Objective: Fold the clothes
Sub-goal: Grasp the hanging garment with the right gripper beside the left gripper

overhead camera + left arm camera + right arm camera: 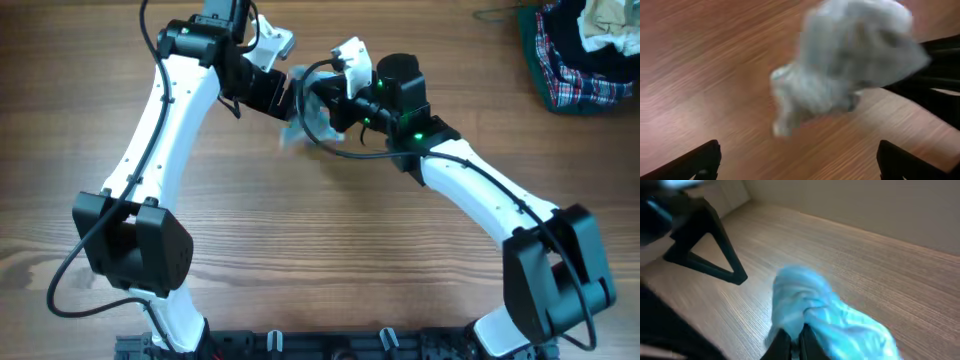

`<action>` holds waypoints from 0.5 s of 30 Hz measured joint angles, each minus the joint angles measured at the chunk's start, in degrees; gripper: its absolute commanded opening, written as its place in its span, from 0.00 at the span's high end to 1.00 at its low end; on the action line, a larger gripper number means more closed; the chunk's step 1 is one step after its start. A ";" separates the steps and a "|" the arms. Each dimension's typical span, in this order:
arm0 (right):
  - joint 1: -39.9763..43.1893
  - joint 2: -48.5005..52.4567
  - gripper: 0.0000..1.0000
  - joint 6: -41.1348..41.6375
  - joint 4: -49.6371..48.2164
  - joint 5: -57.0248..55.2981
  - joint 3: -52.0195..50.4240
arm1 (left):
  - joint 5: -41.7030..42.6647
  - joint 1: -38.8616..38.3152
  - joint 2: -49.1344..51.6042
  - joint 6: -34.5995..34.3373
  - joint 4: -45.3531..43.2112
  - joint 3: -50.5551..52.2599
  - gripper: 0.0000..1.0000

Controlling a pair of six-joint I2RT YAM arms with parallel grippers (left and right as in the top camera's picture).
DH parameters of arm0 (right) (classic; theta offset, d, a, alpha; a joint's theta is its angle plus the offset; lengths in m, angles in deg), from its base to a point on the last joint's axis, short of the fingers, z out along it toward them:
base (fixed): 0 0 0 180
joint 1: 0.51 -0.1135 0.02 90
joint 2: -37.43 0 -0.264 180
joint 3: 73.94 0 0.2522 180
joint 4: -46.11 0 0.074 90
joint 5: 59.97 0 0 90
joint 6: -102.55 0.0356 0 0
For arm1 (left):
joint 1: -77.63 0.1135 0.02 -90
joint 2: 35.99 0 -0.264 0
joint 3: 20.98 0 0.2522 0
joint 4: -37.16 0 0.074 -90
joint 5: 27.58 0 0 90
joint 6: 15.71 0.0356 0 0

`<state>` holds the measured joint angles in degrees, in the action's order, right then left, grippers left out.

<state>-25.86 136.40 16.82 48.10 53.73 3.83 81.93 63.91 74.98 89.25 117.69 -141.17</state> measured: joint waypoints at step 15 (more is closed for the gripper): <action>0.00 -13.11 0.96 -3.19 10.67 3.17 0.13 | 0.68 4.42 0.00 -4.17 -7.15 0.00 0.00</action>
<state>-25.86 123.29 13.63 58.77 56.90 3.96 82.61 68.33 74.98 85.08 110.54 -141.17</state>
